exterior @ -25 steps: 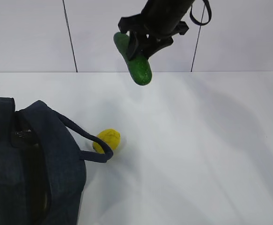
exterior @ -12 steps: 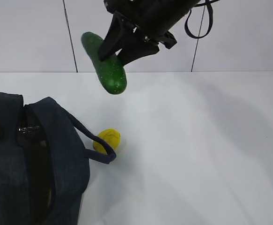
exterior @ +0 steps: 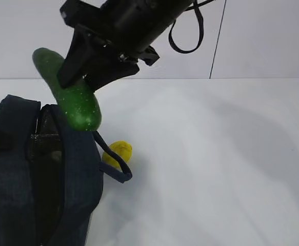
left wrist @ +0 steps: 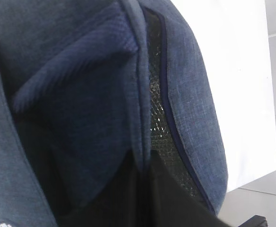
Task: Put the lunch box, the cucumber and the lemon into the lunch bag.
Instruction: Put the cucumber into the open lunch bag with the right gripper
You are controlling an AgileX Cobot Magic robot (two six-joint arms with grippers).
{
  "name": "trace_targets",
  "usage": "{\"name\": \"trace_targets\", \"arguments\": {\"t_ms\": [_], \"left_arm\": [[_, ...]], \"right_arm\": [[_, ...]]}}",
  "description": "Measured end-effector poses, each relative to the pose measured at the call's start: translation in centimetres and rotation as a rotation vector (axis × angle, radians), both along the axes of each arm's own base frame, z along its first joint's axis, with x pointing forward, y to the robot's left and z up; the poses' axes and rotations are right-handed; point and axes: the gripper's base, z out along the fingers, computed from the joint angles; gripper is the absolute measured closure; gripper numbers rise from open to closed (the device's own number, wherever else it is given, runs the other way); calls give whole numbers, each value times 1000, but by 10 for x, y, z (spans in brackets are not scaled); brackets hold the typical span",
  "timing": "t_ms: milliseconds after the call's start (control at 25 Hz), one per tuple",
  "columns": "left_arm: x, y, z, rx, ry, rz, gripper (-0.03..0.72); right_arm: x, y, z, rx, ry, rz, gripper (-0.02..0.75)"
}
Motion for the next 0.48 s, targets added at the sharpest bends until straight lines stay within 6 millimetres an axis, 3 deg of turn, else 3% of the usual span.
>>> {"name": "trace_targets", "arguments": {"t_ms": [160,480], "left_arm": [[0,0,0,-3,-2,-2,694],[2,-1,2,-34,-10,22,694]], "right_arm": [[-8,6,-6,-24,22,14,419],[-26,-7,-26,-83,105,8,420]]}}
